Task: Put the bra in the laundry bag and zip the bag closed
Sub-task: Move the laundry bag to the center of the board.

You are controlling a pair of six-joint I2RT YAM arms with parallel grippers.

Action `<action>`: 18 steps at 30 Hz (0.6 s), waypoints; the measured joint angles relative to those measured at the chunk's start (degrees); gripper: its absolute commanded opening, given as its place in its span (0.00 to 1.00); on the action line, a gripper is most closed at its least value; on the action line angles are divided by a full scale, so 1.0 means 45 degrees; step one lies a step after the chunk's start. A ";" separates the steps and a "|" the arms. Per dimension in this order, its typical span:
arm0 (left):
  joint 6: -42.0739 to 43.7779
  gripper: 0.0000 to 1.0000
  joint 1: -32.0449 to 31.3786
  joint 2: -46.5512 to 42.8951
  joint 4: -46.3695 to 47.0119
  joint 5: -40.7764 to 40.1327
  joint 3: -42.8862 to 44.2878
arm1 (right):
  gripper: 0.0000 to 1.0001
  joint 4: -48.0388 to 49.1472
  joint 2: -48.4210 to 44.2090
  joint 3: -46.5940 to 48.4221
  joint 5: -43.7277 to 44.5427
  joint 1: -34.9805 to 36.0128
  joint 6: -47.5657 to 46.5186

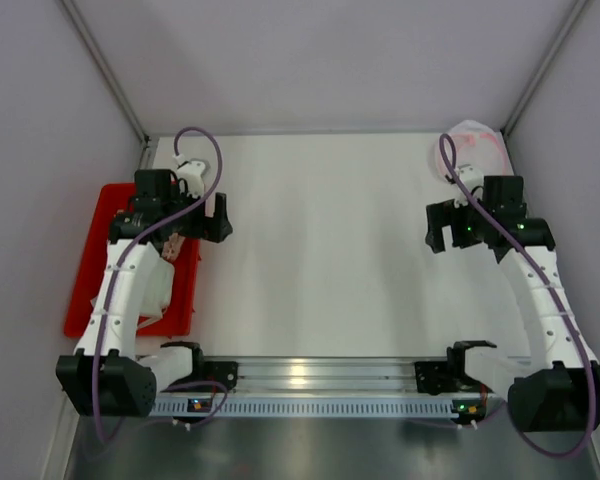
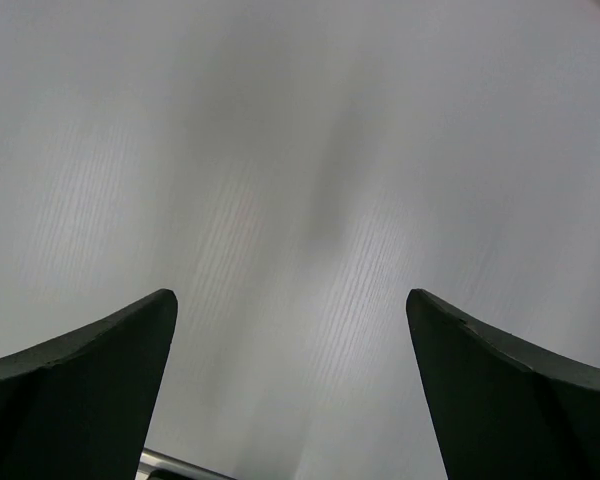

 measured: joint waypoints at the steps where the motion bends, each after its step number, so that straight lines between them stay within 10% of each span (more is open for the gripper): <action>1: -0.0005 0.99 0.0000 0.0029 0.0000 0.0024 0.0078 | 0.99 0.0005 0.0049 0.0000 0.0010 0.0000 0.0000; 18: -0.0787 0.99 0.0000 0.0529 -0.0073 0.1501 0.0899 | 0.95 0.0627 0.7596 0.4614 -0.0442 -0.4255 -0.1064</action>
